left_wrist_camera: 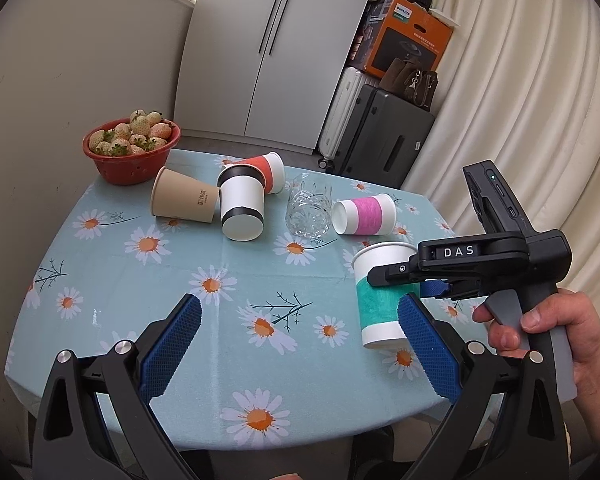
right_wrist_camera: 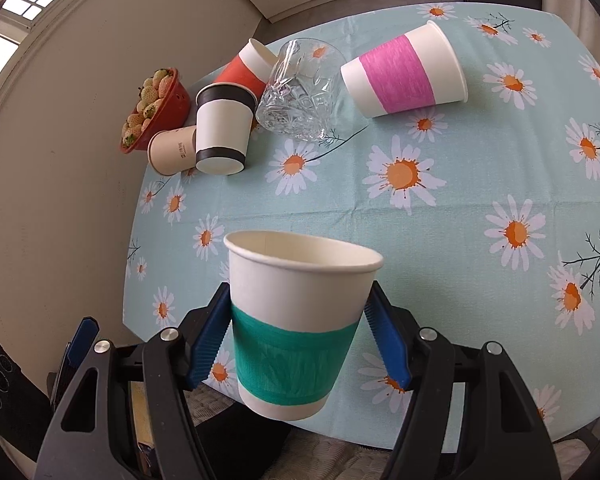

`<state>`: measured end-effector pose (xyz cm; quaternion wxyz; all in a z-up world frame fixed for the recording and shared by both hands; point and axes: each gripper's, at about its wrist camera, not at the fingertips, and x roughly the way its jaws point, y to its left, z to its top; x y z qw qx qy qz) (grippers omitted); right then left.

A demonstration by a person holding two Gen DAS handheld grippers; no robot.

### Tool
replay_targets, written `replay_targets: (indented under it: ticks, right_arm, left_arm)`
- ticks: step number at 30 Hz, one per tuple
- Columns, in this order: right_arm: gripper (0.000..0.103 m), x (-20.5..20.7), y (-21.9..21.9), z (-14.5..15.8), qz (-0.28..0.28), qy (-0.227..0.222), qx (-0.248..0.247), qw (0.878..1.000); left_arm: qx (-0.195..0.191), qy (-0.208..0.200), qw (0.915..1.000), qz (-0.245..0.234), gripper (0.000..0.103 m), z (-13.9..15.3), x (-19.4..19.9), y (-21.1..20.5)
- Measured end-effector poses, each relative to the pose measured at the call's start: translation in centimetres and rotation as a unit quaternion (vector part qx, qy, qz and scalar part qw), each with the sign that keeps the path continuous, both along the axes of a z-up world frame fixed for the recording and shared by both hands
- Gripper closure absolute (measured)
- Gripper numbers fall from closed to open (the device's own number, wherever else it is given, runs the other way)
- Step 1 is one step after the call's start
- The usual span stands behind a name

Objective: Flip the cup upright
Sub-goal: 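Lift the teal-banded cup with the right gripper and rotate it upright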

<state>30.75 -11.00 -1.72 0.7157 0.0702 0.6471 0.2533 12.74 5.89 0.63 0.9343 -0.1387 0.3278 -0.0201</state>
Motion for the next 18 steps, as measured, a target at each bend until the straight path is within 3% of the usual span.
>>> replay_targets:
  ticks: [18]
  right_arm:
    - [0.036,-2.7,1.8,-3.2,0.057,0.024,-0.034,0.998]
  left_arm:
    - [-0.006,0.029,0.9996,-0.006,0.007,-0.7,-1.6,-0.7]
